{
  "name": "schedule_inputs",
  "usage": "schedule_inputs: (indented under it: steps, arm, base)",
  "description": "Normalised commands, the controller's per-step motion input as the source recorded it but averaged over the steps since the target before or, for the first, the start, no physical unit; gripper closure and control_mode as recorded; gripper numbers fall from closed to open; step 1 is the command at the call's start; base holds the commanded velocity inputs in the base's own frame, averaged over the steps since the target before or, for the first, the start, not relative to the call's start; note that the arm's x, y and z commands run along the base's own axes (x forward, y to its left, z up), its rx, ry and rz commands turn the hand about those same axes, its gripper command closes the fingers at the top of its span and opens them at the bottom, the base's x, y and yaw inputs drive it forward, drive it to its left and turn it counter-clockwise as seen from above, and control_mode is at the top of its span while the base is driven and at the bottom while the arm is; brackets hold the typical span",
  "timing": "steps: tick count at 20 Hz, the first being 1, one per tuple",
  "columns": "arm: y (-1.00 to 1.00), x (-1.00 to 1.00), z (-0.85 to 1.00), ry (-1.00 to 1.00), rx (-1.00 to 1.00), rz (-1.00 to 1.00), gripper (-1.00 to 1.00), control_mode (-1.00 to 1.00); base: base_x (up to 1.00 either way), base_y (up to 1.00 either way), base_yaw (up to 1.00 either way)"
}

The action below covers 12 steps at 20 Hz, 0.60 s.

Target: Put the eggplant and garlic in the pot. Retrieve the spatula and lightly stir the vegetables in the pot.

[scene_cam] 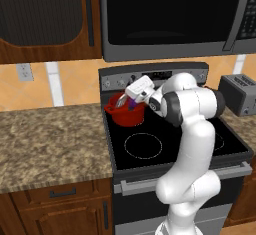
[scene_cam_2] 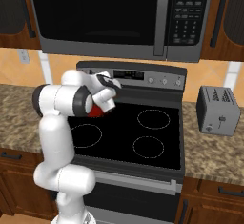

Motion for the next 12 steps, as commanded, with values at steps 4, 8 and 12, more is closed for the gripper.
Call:
schedule_inputs:
  steps: [4,8,12]
  arm:
    - [-0.51,0.0,-0.25,0.0,-0.11,-0.06,1.0,-1.0]
    - [-0.11,-0.07,-0.05,0.03,-0.16,-0.11,1.0,-1.0]
    - [0.03,-0.31,0.14,0.31,-0.12,-0.16,1.0,-1.0]
  base:
    - [0.0,0.0,0.0]
    - [0.0,0.0,0.0]
    - [0.0,0.0,0.0]
